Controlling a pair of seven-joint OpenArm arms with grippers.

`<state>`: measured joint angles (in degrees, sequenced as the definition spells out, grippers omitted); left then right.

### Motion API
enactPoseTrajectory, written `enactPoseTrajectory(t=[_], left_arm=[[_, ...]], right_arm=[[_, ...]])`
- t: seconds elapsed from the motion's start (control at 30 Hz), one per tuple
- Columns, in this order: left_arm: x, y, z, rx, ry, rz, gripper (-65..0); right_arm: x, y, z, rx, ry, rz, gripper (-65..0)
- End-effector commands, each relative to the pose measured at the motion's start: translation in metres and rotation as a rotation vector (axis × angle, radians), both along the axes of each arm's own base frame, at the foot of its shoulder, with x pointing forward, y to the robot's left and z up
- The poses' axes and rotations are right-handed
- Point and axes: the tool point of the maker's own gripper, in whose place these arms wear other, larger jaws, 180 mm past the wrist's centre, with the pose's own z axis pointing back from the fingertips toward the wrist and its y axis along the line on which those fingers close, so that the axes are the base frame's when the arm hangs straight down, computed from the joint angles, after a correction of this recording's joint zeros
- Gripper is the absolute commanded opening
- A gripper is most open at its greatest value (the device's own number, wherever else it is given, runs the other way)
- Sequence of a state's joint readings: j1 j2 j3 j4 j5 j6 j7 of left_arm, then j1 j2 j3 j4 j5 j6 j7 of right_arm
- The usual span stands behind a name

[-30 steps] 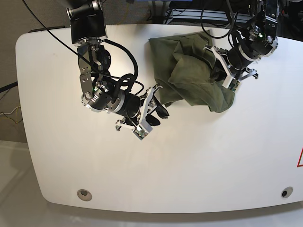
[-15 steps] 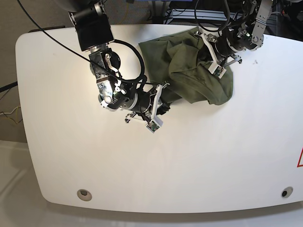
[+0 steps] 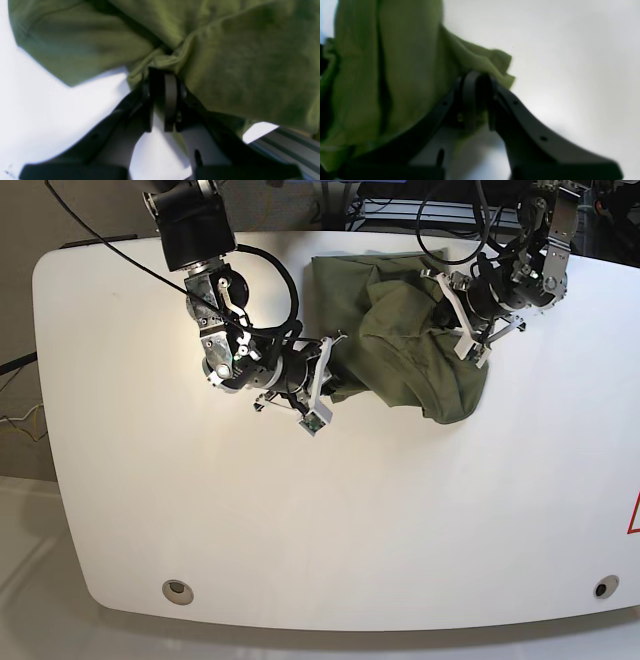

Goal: Fold the T-shirt properly
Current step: 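Lower the folded bundle with both grippers and open the right gripper, then press and tuck the bundle's loose edge with the left gripper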

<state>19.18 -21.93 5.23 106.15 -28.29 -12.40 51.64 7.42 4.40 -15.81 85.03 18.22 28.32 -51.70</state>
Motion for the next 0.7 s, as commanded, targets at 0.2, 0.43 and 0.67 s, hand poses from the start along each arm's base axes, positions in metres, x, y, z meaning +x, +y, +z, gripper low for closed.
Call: enactPoseTrajectory(t=[0.2, 0.43, 0.67], left_arm=[[0.027, 0.021, 0.036, 0.011, -0.132, 0.058, -60.1], [0.041, 0.027, 0.049, 0.017, -0.176, 0.075, -60.1], [0.048, 0.008, 0.063, -0.102, -0.111, 0.049, -60.2]], right_arm=[[0.020, 0.008, 0.057, 0.054, -0.167, 0.008, -58.1], [0.029, -0.010, 0.068, -0.005, -0.163, -0.022, -58.1], [0.035, -0.033, 0.074, -0.023, -0.171, -0.083, -58.2]])
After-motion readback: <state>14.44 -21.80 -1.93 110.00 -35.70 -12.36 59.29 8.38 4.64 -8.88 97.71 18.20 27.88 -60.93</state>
